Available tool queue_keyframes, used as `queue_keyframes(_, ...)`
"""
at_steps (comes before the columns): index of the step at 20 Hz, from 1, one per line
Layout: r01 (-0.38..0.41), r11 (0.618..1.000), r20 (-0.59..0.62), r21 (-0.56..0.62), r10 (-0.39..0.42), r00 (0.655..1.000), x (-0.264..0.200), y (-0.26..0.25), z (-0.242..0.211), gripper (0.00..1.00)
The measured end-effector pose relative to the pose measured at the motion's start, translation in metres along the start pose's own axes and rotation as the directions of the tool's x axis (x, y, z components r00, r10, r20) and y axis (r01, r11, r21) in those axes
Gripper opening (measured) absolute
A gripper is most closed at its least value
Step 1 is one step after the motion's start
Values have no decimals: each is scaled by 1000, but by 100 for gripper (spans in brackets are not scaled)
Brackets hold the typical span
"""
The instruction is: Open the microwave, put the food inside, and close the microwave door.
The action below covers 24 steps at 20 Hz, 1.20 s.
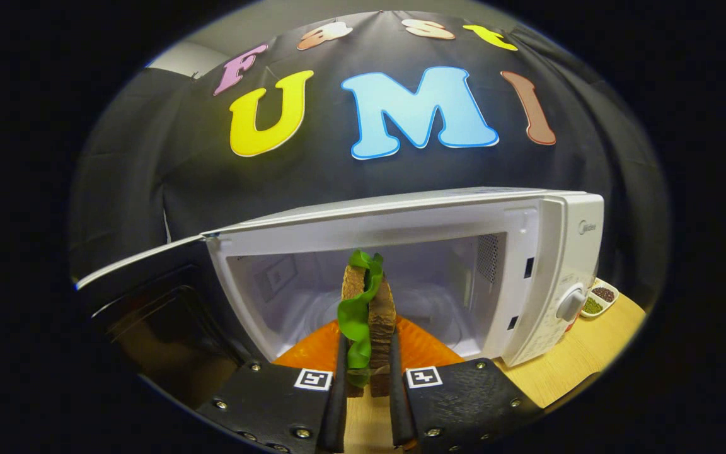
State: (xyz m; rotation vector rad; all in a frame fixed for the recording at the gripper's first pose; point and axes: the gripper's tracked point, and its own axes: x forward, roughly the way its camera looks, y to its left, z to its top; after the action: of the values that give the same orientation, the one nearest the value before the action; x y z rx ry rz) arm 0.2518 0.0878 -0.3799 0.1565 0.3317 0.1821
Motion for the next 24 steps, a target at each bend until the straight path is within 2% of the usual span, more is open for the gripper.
queue_keyframes(4,14,1000,0,7,-14,1000,40,2,0,28)
queue_keyframes(11,8,999,58,46,-11,998,79,17,26,28)
queue_keyframes(14,33,997,24,75,-34,999,99,4,13,28)
queue_keyframes(16,34,998,21,49,-35,999,104,-4,8,37)
queue_keyframes(21,190,976,92,-106,-181,979,96,-48,25,61)
queue_keyframes(24,147,984,83,-98,-139,987,94,-43,25,76)
